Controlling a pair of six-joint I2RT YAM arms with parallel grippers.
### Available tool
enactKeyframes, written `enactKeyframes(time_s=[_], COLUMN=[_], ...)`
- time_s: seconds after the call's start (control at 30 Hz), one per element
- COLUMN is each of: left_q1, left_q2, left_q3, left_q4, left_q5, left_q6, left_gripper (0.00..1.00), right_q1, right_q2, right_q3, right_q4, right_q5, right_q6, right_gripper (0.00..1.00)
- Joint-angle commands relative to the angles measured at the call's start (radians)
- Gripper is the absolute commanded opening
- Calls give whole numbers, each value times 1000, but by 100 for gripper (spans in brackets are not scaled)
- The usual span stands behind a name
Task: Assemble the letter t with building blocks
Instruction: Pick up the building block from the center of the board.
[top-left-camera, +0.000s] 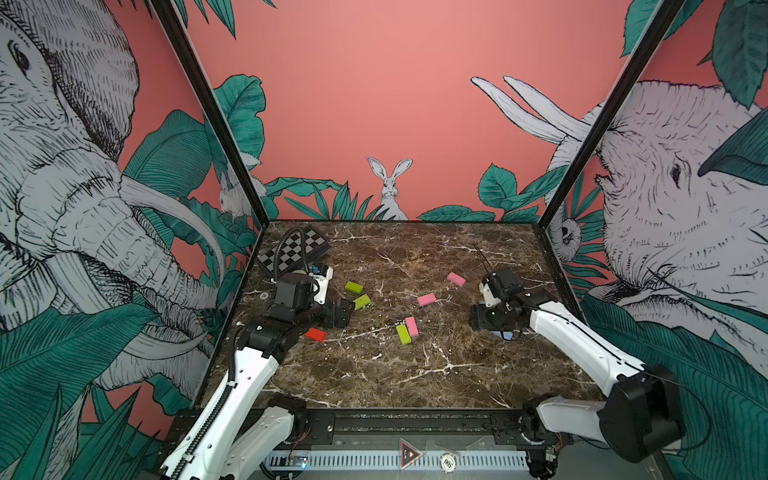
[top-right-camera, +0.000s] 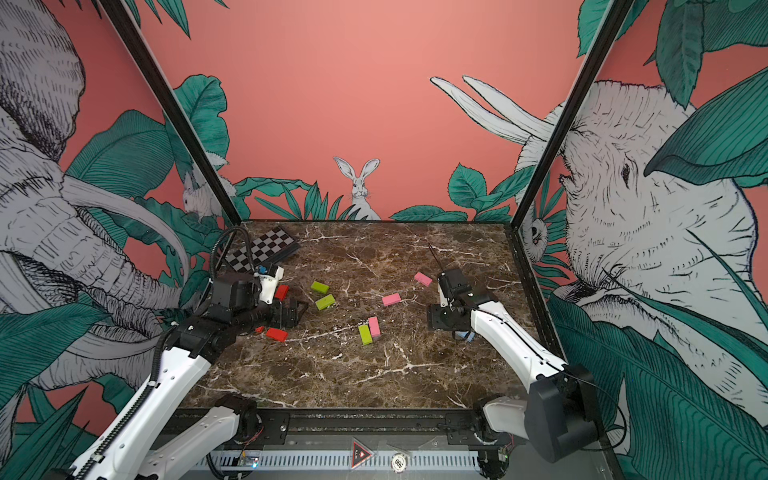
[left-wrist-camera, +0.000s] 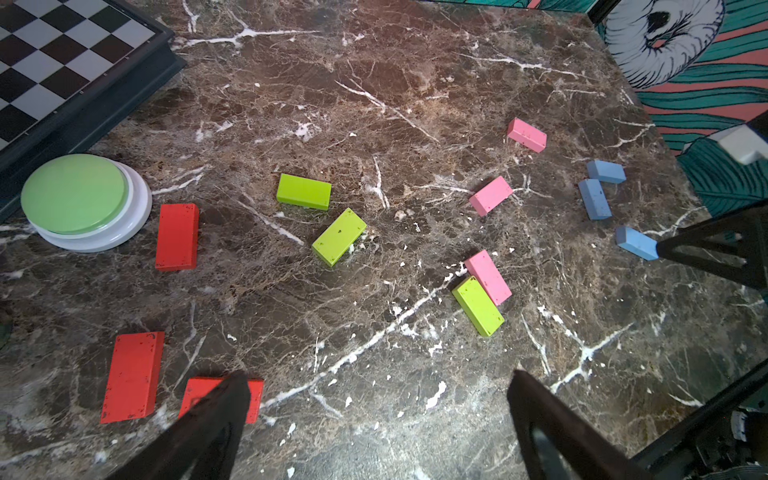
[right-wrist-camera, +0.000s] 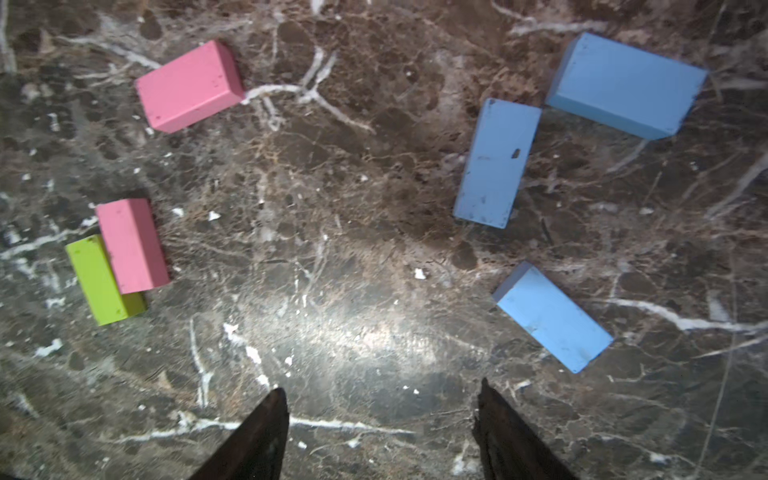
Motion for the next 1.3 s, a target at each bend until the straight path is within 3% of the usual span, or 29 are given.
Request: enactKeyframes(time_s=[0.0,0.27,0.77,1.27], left_q1=[-6,-9,-7,-8], left_q2=[-23,-32,-45,-50], left_q3=[-12,-15,-22,-26], left_q4=[11,15,20,25], left_q5=[-26,-30,-49,-51], left_q6=[5,8,9,10], left_gripper=[99,99,99,99], right_q1=[1,-59,-153,-168], right_q2=[42,189,286,384], right_q3=[37,57,46,65], right_q4=[23,117,218,266], right_q5=[109,60,33,40], right_q6=[-10,-29,-50,-60], right_gripper=[68,61,53,42])
